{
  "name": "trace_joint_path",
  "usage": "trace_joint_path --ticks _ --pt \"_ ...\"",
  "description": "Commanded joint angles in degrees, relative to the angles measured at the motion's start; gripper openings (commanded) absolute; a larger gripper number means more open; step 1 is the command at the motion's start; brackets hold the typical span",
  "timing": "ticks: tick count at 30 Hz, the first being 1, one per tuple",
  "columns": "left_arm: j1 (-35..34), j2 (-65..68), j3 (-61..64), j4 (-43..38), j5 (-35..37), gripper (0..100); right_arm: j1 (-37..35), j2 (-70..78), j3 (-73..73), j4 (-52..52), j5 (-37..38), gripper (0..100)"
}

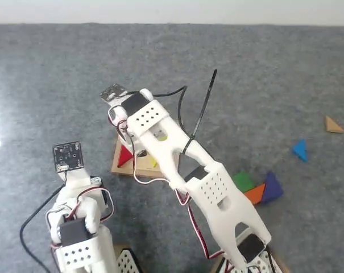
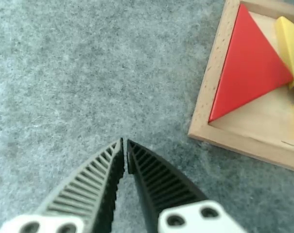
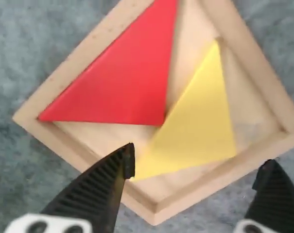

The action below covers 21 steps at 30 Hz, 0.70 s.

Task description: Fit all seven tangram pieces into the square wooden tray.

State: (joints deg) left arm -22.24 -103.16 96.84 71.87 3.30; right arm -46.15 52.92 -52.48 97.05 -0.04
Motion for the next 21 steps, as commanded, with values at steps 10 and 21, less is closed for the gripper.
trace_joint_path --ticks 10,21 --pt "0.0 -0.97 -0.4 0.44 -0.26 1 0.84 3.82 -0.62 1.45 -4.75 36.2" --pt "0.0 -0.97 -0.4 0.44 -0.26 1 1.8 5.23 -0.62 1.54 5.1 29.9"
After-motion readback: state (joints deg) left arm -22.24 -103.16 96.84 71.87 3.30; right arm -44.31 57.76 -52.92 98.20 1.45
